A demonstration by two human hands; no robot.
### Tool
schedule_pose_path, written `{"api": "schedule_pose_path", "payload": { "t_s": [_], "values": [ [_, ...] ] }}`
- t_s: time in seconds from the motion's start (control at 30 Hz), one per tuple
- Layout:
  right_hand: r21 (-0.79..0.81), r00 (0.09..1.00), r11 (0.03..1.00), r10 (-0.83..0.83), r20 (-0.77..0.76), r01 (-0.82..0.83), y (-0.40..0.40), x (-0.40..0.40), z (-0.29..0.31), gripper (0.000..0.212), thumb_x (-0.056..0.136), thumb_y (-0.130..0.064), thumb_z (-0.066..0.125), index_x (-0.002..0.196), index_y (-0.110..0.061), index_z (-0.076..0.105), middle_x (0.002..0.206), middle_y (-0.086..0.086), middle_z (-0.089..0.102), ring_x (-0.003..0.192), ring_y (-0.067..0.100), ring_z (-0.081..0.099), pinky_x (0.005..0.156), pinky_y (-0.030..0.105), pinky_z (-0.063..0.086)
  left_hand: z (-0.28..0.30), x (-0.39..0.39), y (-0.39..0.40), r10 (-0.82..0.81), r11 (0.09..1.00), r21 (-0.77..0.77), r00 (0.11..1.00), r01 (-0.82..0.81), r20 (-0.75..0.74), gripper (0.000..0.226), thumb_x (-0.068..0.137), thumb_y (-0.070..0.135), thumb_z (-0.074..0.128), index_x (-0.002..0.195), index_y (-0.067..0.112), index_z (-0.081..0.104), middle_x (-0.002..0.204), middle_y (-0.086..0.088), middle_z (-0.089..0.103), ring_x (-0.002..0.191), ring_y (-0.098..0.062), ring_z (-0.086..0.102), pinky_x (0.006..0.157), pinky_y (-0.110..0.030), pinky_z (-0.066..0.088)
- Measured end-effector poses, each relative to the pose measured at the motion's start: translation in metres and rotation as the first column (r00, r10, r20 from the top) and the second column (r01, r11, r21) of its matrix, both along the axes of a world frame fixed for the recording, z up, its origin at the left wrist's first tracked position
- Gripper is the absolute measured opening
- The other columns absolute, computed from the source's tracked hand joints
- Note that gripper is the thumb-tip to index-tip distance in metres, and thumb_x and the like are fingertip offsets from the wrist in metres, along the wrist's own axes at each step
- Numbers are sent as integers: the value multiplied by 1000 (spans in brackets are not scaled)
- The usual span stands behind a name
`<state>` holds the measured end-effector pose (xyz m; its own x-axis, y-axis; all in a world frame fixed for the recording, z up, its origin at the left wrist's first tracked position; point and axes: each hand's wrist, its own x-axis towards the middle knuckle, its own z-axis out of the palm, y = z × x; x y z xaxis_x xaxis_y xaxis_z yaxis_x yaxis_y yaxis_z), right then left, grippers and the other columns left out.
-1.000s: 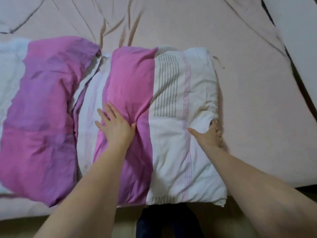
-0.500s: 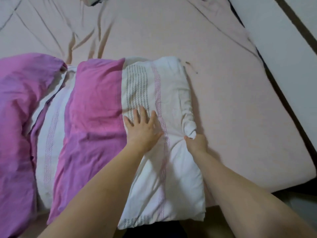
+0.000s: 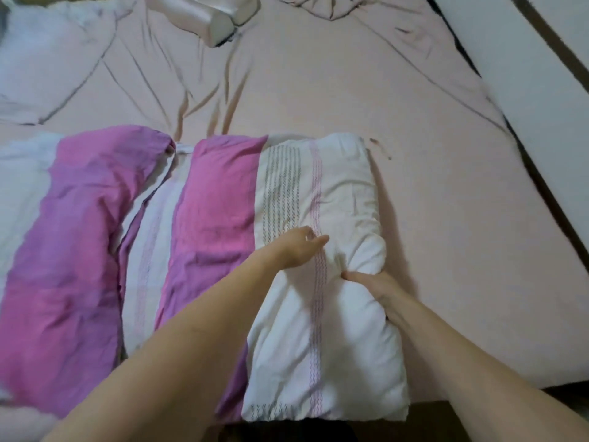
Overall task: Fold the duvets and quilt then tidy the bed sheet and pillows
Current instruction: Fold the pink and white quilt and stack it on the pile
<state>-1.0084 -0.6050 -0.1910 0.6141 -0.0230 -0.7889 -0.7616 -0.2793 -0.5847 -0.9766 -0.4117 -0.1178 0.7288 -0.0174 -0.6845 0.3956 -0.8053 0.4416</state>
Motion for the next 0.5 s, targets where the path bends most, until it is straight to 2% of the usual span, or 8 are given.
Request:
{"api": "schedule_pose_path", "payload": {
  "t_s": [0.07,0.1,0.17,0.23,0.33,0.43,0.5],
  "values": [
    [52,999,998,19,39,-21,16,7,44,94,47,-54,88,123,-6,60,119,5,65,99,18,64,85,31,51,46,-3,14,187,973,-128,981,-191,-44,65,96,59,36,135,8,48,138,-14,48,124,-33,48,103,-41,40],
    [69,998,997,24,50,-27,23,11,64,87,50,-51,88,119,-4,62,113,7,67,96,19,66,81,30,53,65,-5,16,244,949,-185,967,-254,-73,69,95,62,35,138,8,46,141,-14,46,126,-33,46,102,-43,39],
    [104,991,993,39,125,-52,50,11,119,50,71,-30,81,109,-2,66,102,10,70,89,19,68,70,27,53,110,-16,30,335,890,-292,936,-351,-106,74,92,65,36,143,12,41,146,-10,40,131,-34,41,103,-48,34],
    [115,980,991,41,194,-65,78,10,160,34,77,-17,75,105,0,67,94,11,72,82,19,69,64,26,53,144,-27,39,378,857,-343,921,-385,-91,74,93,64,36,146,12,36,150,-7,36,136,-30,35,102,-44,30],
    [132,941,980,100,323,-150,145,-12,220,30,74,-14,75,102,-3,68,93,11,73,82,19,70,70,29,56,198,-63,91,465,814,-390,885,-430,-5,74,94,64,36,146,12,35,150,-6,36,135,-27,35,93,-37,28],
    [135,892,965,147,428,-224,222,-47,269,19,75,-8,71,94,-9,68,85,4,73,76,14,69,65,25,54,236,-106,163,541,771,-424,840,-475,43,76,92,66,35,149,15,31,150,-7,34,136,-30,34,107,-47,28],
    [109,858,956,192,476,-274,270,-68,289,23,74,-7,69,97,-9,68,88,4,73,79,15,70,69,27,56,251,-132,204,583,729,-463,812,-504,34,78,90,69,34,151,21,27,152,-7,32,136,-31,35,111,-56,26]
  ]
}}
